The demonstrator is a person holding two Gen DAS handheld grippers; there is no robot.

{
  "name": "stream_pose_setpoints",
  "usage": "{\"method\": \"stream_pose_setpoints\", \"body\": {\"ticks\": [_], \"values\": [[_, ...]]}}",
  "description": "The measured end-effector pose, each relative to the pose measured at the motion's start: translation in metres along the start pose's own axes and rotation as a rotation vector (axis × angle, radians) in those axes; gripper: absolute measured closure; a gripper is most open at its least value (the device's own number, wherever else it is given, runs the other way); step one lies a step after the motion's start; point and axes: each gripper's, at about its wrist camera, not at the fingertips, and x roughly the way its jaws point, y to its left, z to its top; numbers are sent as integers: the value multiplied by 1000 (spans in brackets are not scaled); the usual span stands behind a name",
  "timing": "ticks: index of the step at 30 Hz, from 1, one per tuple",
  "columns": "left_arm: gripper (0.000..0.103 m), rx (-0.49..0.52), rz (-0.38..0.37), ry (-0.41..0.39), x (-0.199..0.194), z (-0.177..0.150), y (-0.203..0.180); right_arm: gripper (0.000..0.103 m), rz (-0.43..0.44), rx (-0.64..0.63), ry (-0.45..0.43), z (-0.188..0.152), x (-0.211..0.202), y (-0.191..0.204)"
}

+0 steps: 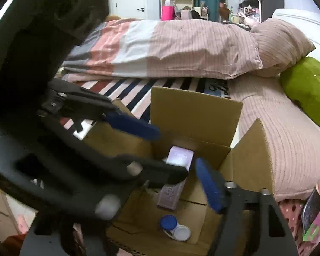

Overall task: Organize rigid objects
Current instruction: 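Lower the pump bottle into the cardboard box and release it, then grasp the gold lipstick tube with the right gripper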

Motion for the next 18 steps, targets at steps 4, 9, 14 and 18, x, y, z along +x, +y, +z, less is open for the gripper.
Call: {"method": "stream_pose_setpoints", "body": {"ticks": [4,9,14,18], "values": [[34,-25,77,-71,-36,-9,13,35,45,-17,-55,4,-11,10],[28,-93,245,-178,-96,-42,44,34,182,-99,-140,13,-28,51],[26,-198,358,-239,-136,-92,88,34,324,-194,-119,20,-13,109],[26,-267,410,-252,-149,-139,120,34,370,-212,-39,19,23,145]]}}
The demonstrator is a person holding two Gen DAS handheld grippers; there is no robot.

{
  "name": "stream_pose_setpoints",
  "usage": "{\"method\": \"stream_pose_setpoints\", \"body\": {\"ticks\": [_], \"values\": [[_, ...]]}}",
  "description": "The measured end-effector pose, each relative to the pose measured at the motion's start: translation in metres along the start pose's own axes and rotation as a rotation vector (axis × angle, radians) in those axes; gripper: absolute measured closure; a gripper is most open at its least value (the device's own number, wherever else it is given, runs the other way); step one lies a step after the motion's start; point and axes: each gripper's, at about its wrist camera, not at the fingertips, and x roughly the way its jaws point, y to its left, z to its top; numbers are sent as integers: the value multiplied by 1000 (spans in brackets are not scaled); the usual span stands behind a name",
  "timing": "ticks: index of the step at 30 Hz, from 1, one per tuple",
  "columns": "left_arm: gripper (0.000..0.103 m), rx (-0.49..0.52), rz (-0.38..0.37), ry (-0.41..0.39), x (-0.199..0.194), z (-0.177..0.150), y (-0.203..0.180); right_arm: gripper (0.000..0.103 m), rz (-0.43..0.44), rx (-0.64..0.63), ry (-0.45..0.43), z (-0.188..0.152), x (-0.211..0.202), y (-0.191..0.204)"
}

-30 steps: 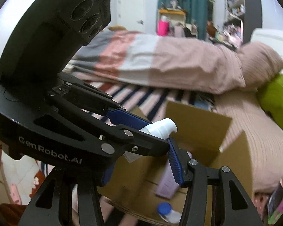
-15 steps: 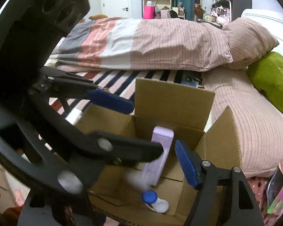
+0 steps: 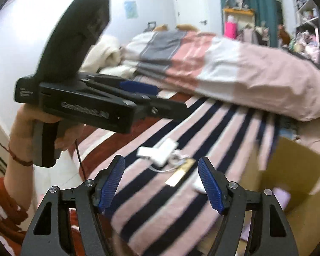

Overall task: Organize rigid objects
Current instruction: 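Grasp the gold lipstick tube with the right gripper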

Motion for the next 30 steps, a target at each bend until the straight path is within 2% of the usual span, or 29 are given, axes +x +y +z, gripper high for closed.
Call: {"method": "stream_pose_setpoints", "body": {"ticks": [4,7,9,14,17,18,21,26,30], "values": [[26,-38,44,20,4,-34,31,35,-6,32,104,-11,57,10],[26,-73,56,40,10,-56,50,37,-127,18,136,-24,91,9],[26,-98,55,45,13,-69,60,48,-163,55,177,-31,112,2],[26,-140,50,56,17,-88,68,66,-218,213,247,-46,152,-39],[26,-144,40,62,20,-92,68,70,-199,266,240,-47,162,-51],[26,-142,39,62,21,-93,67,78,-201,266,233,-47,164,-51],[26,-136,33,61,22,-92,64,88,-218,237,252,-50,161,-47],[26,-127,15,65,27,-89,60,89,-200,219,333,-71,136,-31],[26,-120,-8,69,28,-89,52,89,-211,212,329,-73,142,-29]]}}
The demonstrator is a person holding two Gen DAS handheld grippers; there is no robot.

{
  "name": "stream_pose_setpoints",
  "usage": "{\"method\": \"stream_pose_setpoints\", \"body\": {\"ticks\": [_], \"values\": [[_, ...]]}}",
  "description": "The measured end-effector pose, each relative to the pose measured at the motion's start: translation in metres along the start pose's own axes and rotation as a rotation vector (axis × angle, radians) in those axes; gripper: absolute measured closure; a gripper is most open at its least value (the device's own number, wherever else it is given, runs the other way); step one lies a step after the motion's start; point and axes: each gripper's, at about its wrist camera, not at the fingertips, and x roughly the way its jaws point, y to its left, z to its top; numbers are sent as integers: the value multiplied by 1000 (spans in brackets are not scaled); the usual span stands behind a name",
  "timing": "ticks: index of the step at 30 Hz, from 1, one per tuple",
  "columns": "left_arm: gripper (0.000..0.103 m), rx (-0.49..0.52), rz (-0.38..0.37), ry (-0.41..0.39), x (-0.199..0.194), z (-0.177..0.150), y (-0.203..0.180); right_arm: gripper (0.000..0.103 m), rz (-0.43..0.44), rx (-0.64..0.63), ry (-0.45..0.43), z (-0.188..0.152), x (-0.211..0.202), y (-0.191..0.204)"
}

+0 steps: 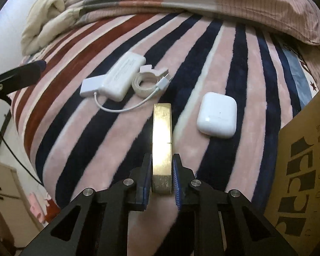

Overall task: Organize rigid objects
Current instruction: 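Grasp the gold lipstick tube with the right gripper, then drop the gold tube into the cardboard box with the right gripper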

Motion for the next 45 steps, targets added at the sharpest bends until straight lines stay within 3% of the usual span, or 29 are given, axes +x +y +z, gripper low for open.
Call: {"method": "stream_pose_setpoints", "body": {"ticks": [5,13,20,24,28,32,40,44,45], "values": [[26,15,-39,8,-1,4,-9,90,-10,-33,-38,1,-6,5],[27,70,-198,-56,-23,40,-44,90,155,-123,-240,24,-93,33],[60,167,-310,-80,-27,86,-99,90,187,-150,-375,30,-159,26],[61,237,-332,-57,-13,106,-143,90,158,-97,-411,22,-183,-9],[61,293,-362,-1,12,122,-188,90,133,-22,-409,14,-199,-53],[61,354,-373,103,50,132,-238,90,115,68,-352,4,-207,-99],[61,424,-297,236,91,132,-277,90,103,167,-210,-11,-192,-153],[34,427,-280,212,86,132,-273,89,71,174,-175,-13,-184,-155],[33,420,-279,198,82,133,-270,88,66,169,-170,-13,-183,-154]]}}
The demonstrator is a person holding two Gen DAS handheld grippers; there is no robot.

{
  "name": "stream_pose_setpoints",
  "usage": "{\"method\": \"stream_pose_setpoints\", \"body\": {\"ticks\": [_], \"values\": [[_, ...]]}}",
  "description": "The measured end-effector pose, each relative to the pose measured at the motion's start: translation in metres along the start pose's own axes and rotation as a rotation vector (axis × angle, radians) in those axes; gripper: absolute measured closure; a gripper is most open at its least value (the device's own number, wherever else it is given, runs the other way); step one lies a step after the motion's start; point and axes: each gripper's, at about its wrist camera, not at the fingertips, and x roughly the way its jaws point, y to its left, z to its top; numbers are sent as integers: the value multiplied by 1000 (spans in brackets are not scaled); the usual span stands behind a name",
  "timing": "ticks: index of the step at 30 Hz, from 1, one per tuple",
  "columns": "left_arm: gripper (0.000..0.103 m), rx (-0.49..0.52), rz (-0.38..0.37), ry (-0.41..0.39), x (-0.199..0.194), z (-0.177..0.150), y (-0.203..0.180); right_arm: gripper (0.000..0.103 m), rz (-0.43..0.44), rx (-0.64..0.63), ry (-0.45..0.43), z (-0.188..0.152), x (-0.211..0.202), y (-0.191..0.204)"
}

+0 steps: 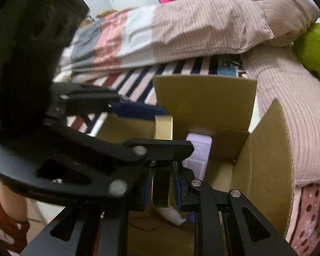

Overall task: Organize rigid objects
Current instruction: 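Drop the gold tube into the cardboard box with the right gripper, then grasp the white earbud case with the right gripper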

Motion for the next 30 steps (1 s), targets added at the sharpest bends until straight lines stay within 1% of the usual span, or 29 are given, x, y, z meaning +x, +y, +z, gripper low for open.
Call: {"method": "stream_pose_setpoints", "body": {"ticks": [1,3,6,8,10,12,14,15,17,19,21,22,23,24,25,26,27,29,30], "values": [[33,-7,6,-15,-5,-1,3,88,-2,-3,1,-1,0,1],[33,-26,31,-56,-23,-4,10,82,-8,-9,-10,-1,-3,4],[33,-50,101,-123,-59,-18,25,82,-13,-61,-76,3,-15,24],[31,-75,155,-172,-86,-32,40,82,22,-103,-121,4,-25,46],[27,-107,182,-212,-106,-47,55,82,76,-152,-154,6,-32,74],[26,-150,220,-250,-128,-68,75,76,117,-196,-167,7,-33,101],[25,-188,263,-274,-142,-90,94,73,156,-239,-159,10,-25,130],[25,-209,285,-282,-146,-104,104,73,165,-257,-148,10,-18,144],[24,-254,321,-288,-152,-132,123,73,173,-281,-111,8,3,171],[24,-290,354,-283,-151,-157,139,73,166,-295,-73,4,26,189],[24,-321,365,-278,-147,-178,152,71,133,-285,-35,-2,55,198],[24,-337,364,-275,-143,-188,156,69,94,-271,-9,-7,73,200],[24,-356,359,-271,-139,-198,162,65,61,-259,7,-11,88,199],[24,-374,351,-267,-135,-208,167,60,10,-232,24,-17,105,194],[24,-385,348,-264,-132,-214,170,56,-34,-205,33,-24,115,185],[24,-398,345,-260,-127,-222,172,50,-80,-177,41,-24,128,175],[24,-406,344,-258,-124,-227,173,49,-149,-140,45,-27,141,163],[24,-422,333,-258,-120,-237,174,48,-240,-92,50,-25,159,145],[24,-430,327,-259,-118,-241,173,46,-277,-76,52,-24,166,138]]}}
